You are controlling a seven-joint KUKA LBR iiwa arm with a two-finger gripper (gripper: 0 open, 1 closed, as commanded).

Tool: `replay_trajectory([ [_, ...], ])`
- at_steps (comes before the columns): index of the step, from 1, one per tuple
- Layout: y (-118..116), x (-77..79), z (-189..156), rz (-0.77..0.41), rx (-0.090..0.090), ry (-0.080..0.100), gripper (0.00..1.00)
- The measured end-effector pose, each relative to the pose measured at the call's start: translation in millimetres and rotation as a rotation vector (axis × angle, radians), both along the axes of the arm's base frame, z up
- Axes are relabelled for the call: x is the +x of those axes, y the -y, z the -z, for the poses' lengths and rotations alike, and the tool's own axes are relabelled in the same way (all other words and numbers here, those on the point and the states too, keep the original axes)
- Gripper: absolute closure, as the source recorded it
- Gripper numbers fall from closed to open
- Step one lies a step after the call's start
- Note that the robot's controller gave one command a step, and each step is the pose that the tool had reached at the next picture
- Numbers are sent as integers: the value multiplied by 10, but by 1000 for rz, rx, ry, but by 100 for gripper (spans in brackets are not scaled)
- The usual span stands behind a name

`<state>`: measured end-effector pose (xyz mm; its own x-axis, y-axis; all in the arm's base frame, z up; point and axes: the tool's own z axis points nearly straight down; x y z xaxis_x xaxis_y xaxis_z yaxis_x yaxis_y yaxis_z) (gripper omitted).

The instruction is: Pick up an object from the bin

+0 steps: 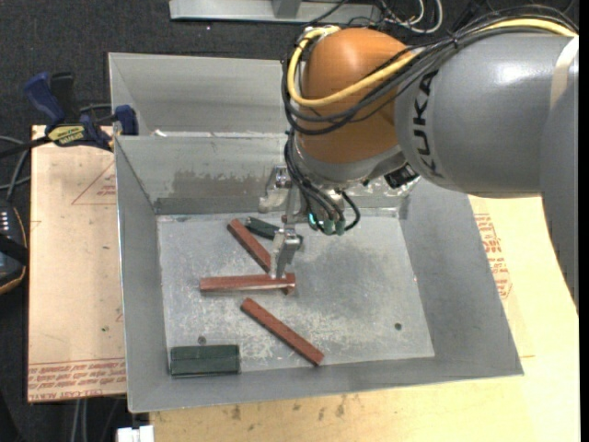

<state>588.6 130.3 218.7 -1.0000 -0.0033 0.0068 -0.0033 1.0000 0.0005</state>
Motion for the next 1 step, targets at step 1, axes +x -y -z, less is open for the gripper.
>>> replay_trajectory([
  [1, 8, 17, -43, 3, 1, 8, 0],
])
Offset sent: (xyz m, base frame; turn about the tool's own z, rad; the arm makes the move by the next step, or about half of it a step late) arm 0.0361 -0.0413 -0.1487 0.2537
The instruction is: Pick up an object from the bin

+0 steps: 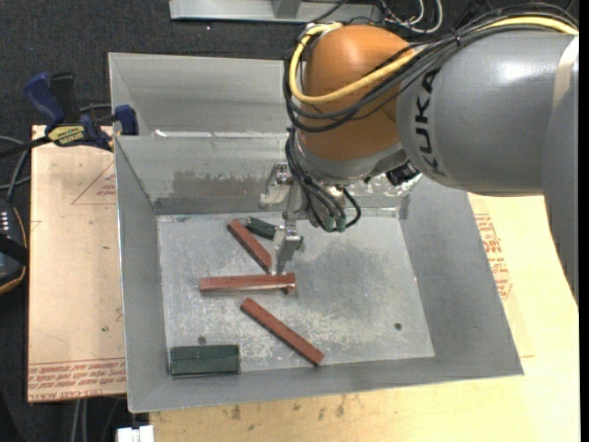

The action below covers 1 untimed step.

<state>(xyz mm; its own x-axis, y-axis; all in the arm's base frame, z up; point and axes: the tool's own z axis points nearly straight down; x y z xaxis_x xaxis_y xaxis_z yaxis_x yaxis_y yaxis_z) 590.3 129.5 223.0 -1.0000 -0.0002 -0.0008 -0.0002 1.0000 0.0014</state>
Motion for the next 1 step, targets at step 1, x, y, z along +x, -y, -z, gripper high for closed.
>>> replay_trajectory([
  [1, 134, 132, 515, 86, 1, 5, 0],
])
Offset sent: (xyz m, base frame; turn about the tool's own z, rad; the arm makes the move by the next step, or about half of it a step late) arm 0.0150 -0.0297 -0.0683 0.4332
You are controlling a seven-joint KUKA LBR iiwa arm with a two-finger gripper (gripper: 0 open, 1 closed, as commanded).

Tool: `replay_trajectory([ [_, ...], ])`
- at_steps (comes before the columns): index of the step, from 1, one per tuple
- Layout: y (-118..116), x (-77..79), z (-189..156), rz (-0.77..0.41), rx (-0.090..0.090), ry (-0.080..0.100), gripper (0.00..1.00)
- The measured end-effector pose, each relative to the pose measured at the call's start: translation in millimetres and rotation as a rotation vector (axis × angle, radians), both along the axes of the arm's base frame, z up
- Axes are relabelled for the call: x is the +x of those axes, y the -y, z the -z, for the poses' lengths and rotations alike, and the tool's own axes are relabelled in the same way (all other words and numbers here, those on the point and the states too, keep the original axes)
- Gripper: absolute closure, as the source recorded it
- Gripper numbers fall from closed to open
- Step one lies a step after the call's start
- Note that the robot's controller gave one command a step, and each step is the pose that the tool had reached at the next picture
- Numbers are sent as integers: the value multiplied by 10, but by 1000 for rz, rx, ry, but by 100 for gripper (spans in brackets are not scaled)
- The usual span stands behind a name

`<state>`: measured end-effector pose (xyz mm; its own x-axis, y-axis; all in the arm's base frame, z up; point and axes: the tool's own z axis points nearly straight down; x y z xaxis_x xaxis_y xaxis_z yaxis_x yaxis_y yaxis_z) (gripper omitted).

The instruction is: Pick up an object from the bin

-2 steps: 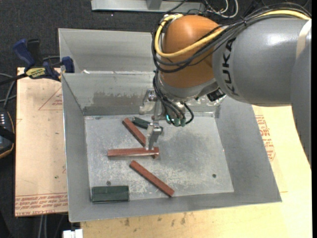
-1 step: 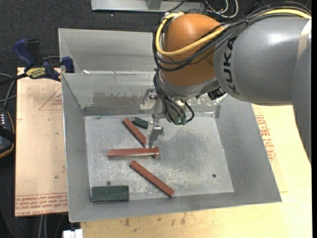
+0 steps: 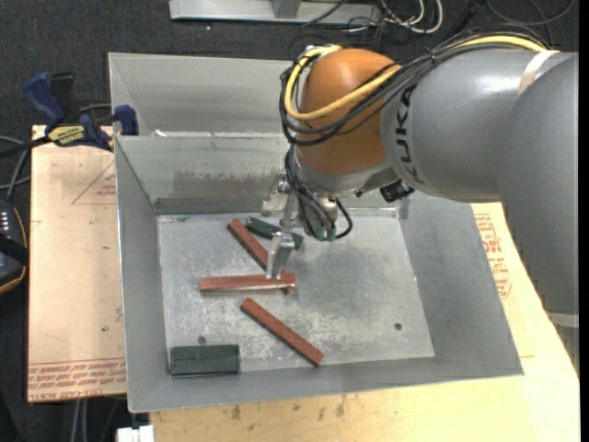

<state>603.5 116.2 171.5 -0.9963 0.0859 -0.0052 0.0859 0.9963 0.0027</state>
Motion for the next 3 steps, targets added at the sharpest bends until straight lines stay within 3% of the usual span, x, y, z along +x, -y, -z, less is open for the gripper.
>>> replay_trajectory([
  [1, 112, 1, 228, 285, -1, -8, 0],
  [2, 159, 169, 410, 191, -1, -2, 0],
  [3, 199, 280, 740, 286, 3, 3, 0],
])
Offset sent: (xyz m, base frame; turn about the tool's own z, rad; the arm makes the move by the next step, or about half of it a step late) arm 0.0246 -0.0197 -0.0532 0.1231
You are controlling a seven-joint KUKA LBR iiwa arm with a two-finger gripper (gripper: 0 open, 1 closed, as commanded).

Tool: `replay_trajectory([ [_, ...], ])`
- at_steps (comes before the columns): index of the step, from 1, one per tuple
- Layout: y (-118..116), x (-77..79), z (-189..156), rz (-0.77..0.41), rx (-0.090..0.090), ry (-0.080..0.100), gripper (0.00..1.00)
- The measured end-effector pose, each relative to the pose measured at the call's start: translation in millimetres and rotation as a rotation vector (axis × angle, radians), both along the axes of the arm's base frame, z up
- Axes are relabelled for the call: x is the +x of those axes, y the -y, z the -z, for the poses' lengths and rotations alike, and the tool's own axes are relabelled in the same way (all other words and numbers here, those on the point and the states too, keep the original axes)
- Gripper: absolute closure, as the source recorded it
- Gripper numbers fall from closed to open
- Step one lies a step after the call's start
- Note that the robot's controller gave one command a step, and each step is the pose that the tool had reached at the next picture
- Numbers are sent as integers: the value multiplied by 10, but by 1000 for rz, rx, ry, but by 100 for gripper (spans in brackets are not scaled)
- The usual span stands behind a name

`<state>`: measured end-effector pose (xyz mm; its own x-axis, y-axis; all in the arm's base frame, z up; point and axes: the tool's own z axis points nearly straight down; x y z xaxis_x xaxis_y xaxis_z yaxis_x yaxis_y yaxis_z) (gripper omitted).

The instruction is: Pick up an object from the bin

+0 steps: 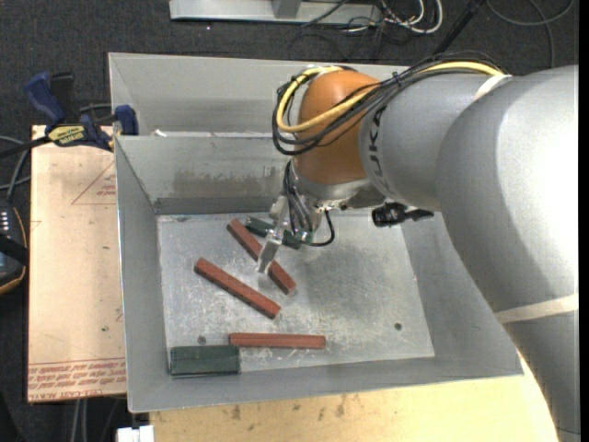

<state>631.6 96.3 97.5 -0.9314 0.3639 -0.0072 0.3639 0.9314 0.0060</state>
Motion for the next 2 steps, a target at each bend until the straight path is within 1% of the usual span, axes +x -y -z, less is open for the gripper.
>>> replay_trajectory([
  [1, 47, -9, 172, 51, 0, 14, 100],
  [2, 47, -9, 172, 51, 0, 14, 100],
])
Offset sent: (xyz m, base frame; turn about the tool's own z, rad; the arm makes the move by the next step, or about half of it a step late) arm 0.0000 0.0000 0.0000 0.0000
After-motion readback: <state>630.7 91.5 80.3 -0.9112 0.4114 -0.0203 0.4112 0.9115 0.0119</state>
